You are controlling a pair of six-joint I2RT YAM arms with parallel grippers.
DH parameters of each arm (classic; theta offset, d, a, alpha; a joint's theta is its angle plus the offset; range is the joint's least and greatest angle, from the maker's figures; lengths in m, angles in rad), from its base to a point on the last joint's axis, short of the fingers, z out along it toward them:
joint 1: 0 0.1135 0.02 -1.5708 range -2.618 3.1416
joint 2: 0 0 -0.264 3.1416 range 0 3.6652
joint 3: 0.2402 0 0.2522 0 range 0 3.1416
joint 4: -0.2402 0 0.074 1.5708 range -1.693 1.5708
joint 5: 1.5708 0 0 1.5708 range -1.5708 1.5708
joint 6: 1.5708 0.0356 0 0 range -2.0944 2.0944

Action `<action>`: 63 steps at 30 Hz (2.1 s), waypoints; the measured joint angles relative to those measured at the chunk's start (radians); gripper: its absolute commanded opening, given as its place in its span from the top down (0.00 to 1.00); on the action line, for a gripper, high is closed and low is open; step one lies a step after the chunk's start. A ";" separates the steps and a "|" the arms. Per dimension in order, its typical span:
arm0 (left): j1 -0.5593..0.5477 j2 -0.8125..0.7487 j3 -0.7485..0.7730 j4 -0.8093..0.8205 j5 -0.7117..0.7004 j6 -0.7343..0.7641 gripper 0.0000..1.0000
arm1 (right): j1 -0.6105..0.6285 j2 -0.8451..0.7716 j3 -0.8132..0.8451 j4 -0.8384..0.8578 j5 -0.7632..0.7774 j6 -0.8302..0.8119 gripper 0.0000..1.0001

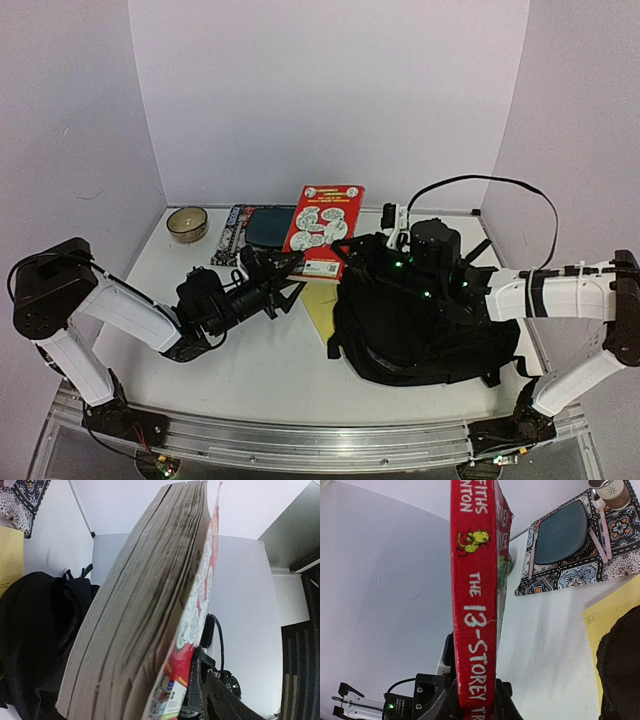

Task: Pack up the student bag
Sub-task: Pass from the right arm to the left, then move the student bag to the center of the board.

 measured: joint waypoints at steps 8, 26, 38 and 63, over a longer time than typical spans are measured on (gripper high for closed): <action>-0.003 0.000 0.000 0.034 -0.024 0.000 0.51 | 0.000 -0.029 -0.047 0.026 0.019 0.020 1.00; -0.015 0.000 0.000 0.039 -0.079 0.067 0.69 | -0.002 -0.059 -0.069 0.019 0.008 0.077 1.00; -0.023 0.000 -0.026 0.059 -0.103 0.076 1.00 | -0.006 -0.066 -0.058 -0.033 -0.031 0.012 0.76; 0.189 -0.367 -0.191 -0.454 -0.033 0.283 1.00 | 0.001 0.062 0.312 -1.008 0.174 -0.719 0.21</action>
